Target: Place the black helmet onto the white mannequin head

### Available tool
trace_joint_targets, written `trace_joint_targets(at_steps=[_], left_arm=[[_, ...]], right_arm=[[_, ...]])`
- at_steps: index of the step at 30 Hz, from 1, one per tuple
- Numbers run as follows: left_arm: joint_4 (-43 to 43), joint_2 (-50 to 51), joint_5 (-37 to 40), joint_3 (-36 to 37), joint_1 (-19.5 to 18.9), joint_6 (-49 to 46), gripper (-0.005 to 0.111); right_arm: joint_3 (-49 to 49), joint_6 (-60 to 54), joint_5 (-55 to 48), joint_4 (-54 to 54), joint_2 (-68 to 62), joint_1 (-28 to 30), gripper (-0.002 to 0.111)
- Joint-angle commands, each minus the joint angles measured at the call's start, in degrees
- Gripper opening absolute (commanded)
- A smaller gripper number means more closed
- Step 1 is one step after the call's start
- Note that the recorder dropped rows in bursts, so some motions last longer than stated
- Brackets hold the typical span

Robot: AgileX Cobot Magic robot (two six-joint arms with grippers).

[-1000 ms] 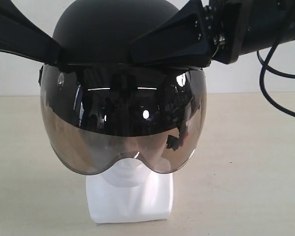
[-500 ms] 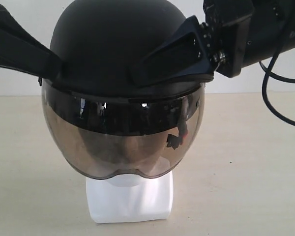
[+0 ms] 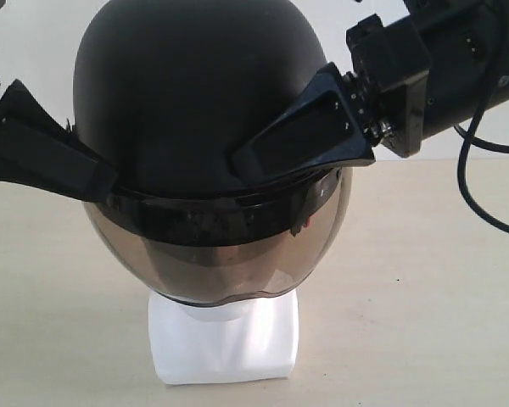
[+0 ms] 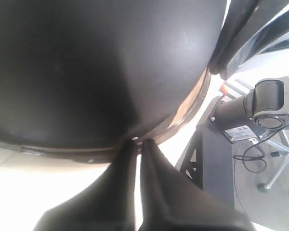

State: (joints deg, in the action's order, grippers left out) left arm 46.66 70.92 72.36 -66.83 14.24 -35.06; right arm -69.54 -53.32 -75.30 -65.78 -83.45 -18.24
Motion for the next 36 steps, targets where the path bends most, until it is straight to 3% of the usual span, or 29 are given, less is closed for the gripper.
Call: trace_joint_targets(at_steps=[1,8,15,20,21,23,24,26,31,36], left_arm=[[-2.77,0.87,-2.40,0.92,0.34,-0.51,0.004],[-2.77,-0.15,-2.91,0.77,0.34,-0.51,0.004],[-5.25,-5.20,-6.96,-0.22,-1.32,2.41,0.004],[-5.78,-7.17,-9.95,-0.22,-3.72,3.86,0.004],[-5.78,-7.22,-10.07,-0.22,-4.08,4.04,0.004],[-6.09,-7.22,-11.30,-0.22,-5.23,4.73,0.004],[-6.96,-7.22,-12.66,-0.22,-6.13,7.04,0.004],[-7.59,-7.22,-13.06,-0.22,-7.33,7.43,0.004],[-9.53,-6.87,-19.40,-0.22,-7.91,10.51,0.004],[-23.91,-1.08,-26.39,-0.22,-7.91,23.50,0.004]], right_arm=[[0.92,0.30,5.34,6.74,-2.42,1.56,0.000],[0.81,-1.03,8.96,1.63,-2.20,1.69,0.000],[0.81,-0.30,22.93,-0.66,2.68,1.69,0.000],[0.81,4.52,34.13,4.33,7.98,1.69,0.001],[0.81,4.98,36.27,6.36,9.04,1.79,0.002],[0.81,10.49,37.93,13.38,10.34,4.86,0.017],[0.81,13.92,36.50,15.30,9.91,9.02,0.033],[0.91,14.37,36.02,14.67,7.99,13.54,0.042],[0.91,11.73,37.72,10.81,-1.37,14.23,0.024],[0.91,1.07,34.66,0.09,-9.10,12.36,0.022]])
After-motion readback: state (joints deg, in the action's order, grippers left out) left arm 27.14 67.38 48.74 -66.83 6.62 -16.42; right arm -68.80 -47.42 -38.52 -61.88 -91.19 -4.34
